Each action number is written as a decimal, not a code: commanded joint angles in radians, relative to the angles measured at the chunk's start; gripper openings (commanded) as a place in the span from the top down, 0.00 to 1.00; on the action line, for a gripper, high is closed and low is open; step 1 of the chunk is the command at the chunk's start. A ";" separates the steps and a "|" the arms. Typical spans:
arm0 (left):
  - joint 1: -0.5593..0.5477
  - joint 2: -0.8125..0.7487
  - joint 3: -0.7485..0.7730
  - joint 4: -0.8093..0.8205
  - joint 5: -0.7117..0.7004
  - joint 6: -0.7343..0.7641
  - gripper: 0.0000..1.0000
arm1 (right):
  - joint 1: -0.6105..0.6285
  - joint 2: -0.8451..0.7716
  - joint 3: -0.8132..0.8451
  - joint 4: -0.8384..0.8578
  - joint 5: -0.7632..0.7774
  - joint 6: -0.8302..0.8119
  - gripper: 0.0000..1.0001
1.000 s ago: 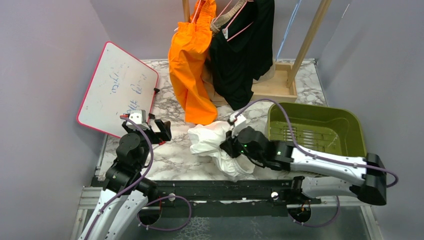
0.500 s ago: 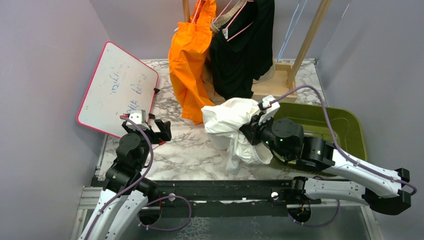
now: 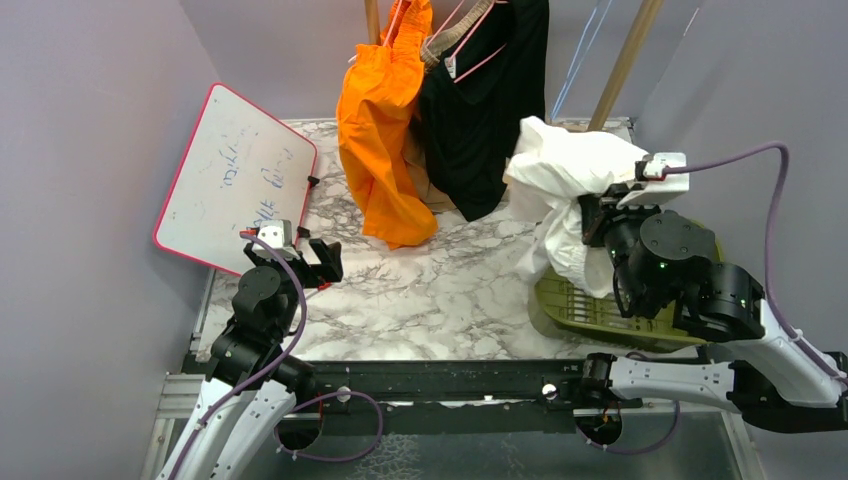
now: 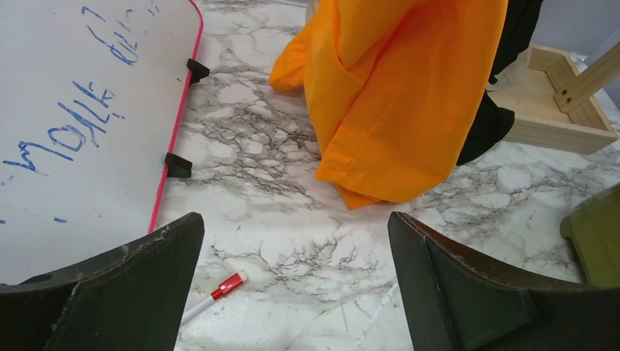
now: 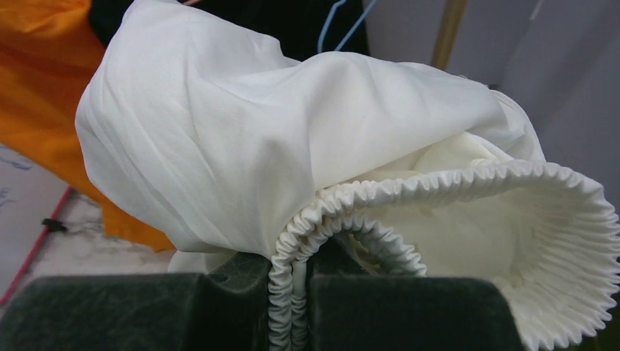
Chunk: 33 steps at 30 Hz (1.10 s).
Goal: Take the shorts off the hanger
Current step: Place the shorts in the basket.
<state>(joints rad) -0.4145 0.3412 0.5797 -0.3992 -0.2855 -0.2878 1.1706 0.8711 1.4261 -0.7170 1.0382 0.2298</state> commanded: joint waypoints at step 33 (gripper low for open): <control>0.002 0.025 0.022 0.006 0.021 -0.005 0.01 | -0.079 0.117 -0.362 -0.531 0.089 0.773 0.97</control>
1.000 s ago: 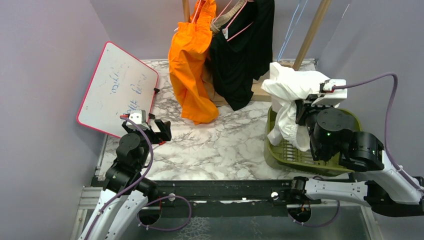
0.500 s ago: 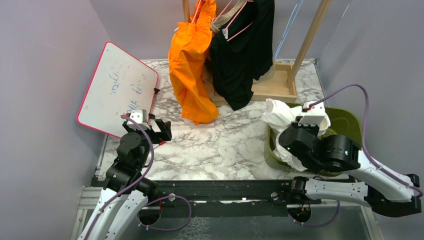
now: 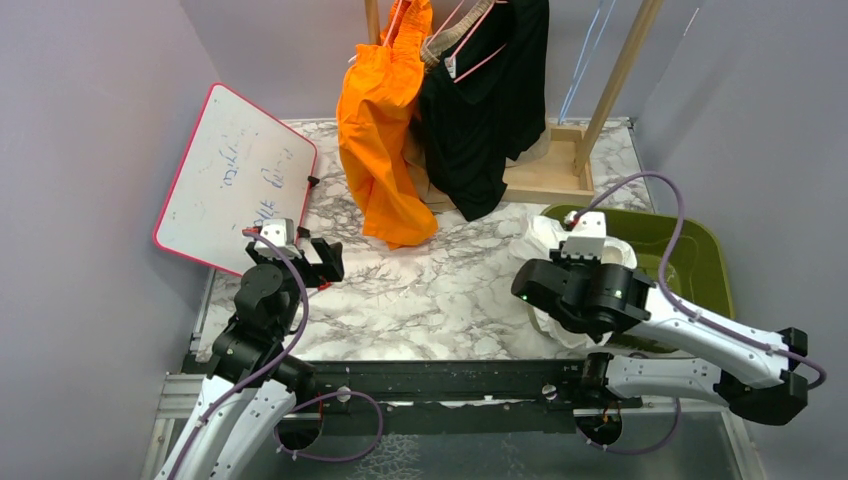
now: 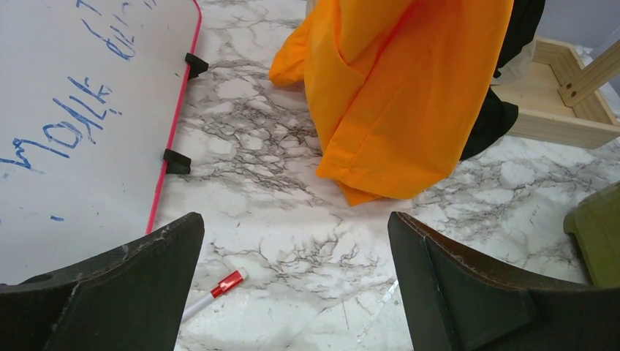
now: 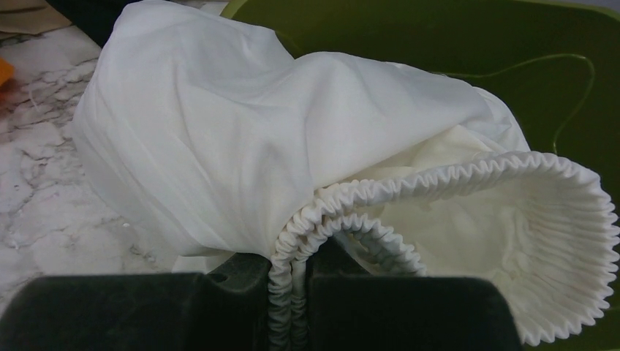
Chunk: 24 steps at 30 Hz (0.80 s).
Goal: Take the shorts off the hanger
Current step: Place the shorts in the basket.
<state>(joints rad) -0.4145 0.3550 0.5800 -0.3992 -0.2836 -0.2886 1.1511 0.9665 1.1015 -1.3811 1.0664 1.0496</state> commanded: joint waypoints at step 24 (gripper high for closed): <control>0.003 0.043 0.008 0.028 0.082 0.000 0.01 | -1.024 -0.141 -0.260 0.589 -0.241 -0.498 0.98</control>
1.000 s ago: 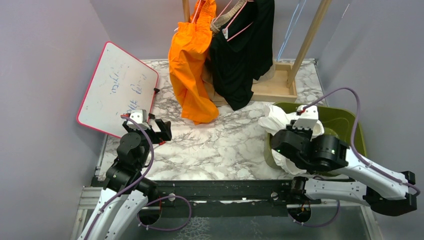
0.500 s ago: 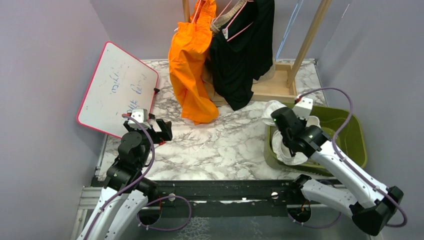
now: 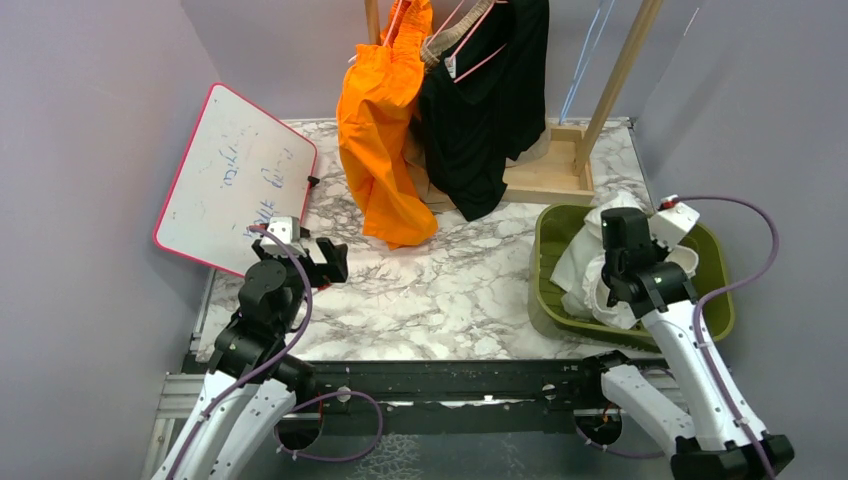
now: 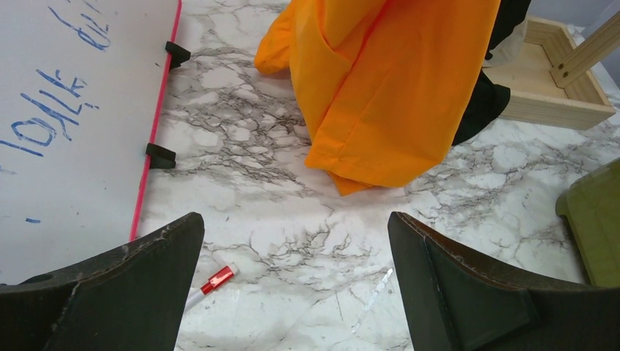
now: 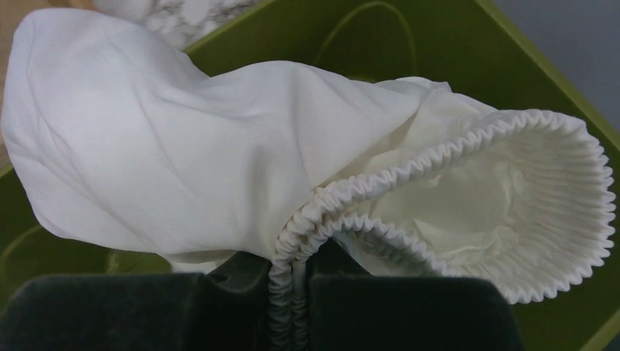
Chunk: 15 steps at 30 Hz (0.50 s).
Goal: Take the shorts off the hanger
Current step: Place the shorts in the basket.
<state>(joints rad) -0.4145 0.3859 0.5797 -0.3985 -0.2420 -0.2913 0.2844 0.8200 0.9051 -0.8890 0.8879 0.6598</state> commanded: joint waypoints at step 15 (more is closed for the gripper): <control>0.003 0.054 0.006 0.041 0.090 0.011 0.01 | -0.603 0.147 -0.096 0.285 -0.383 -0.159 0.95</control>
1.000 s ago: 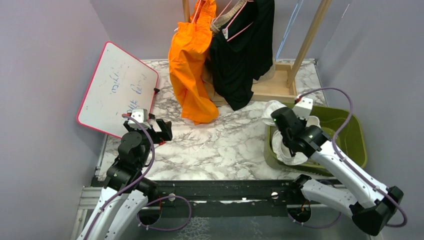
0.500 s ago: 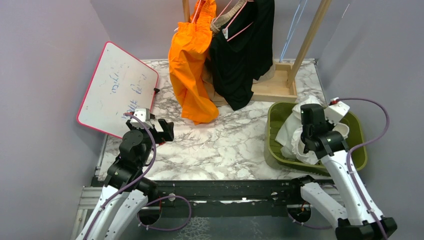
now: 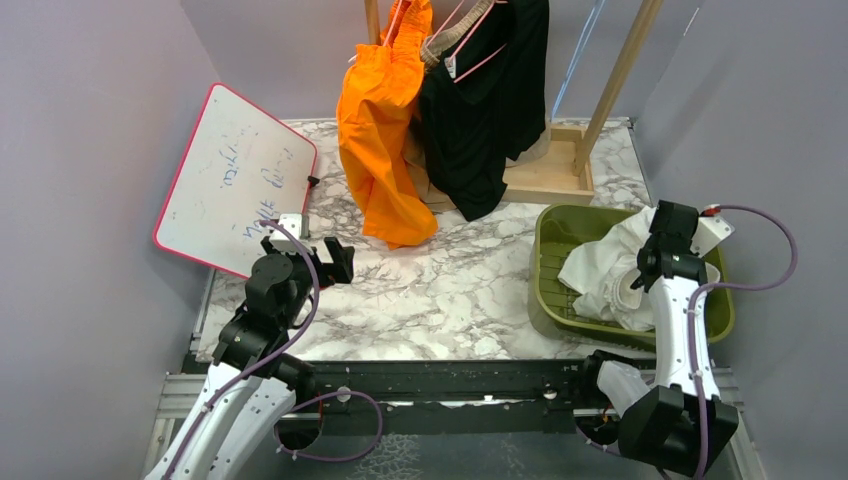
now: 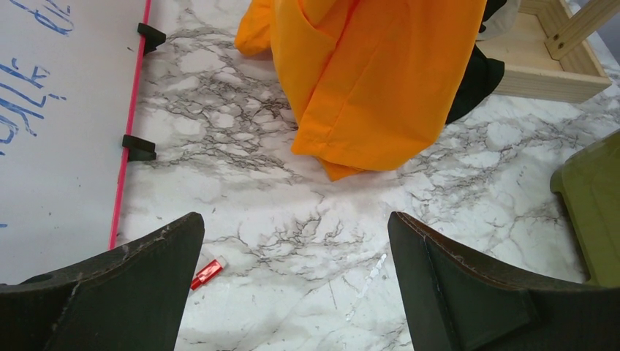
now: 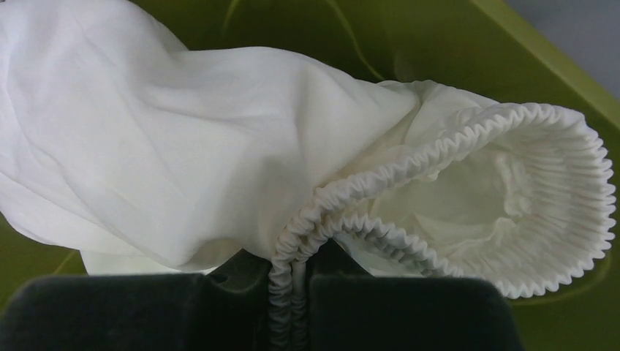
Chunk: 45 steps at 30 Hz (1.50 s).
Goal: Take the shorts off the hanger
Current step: Place the shorts in the basket.
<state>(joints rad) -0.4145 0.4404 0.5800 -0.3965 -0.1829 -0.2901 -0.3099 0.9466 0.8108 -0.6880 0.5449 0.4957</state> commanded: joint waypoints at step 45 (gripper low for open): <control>0.003 -0.018 0.007 0.035 0.031 0.006 0.01 | -0.023 -0.201 0.067 0.024 -0.261 -0.063 0.09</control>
<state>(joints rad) -0.4145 0.4286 0.5797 -0.3908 -0.1730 -0.2897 -0.3290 0.7784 0.8242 -0.6487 0.3687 0.4435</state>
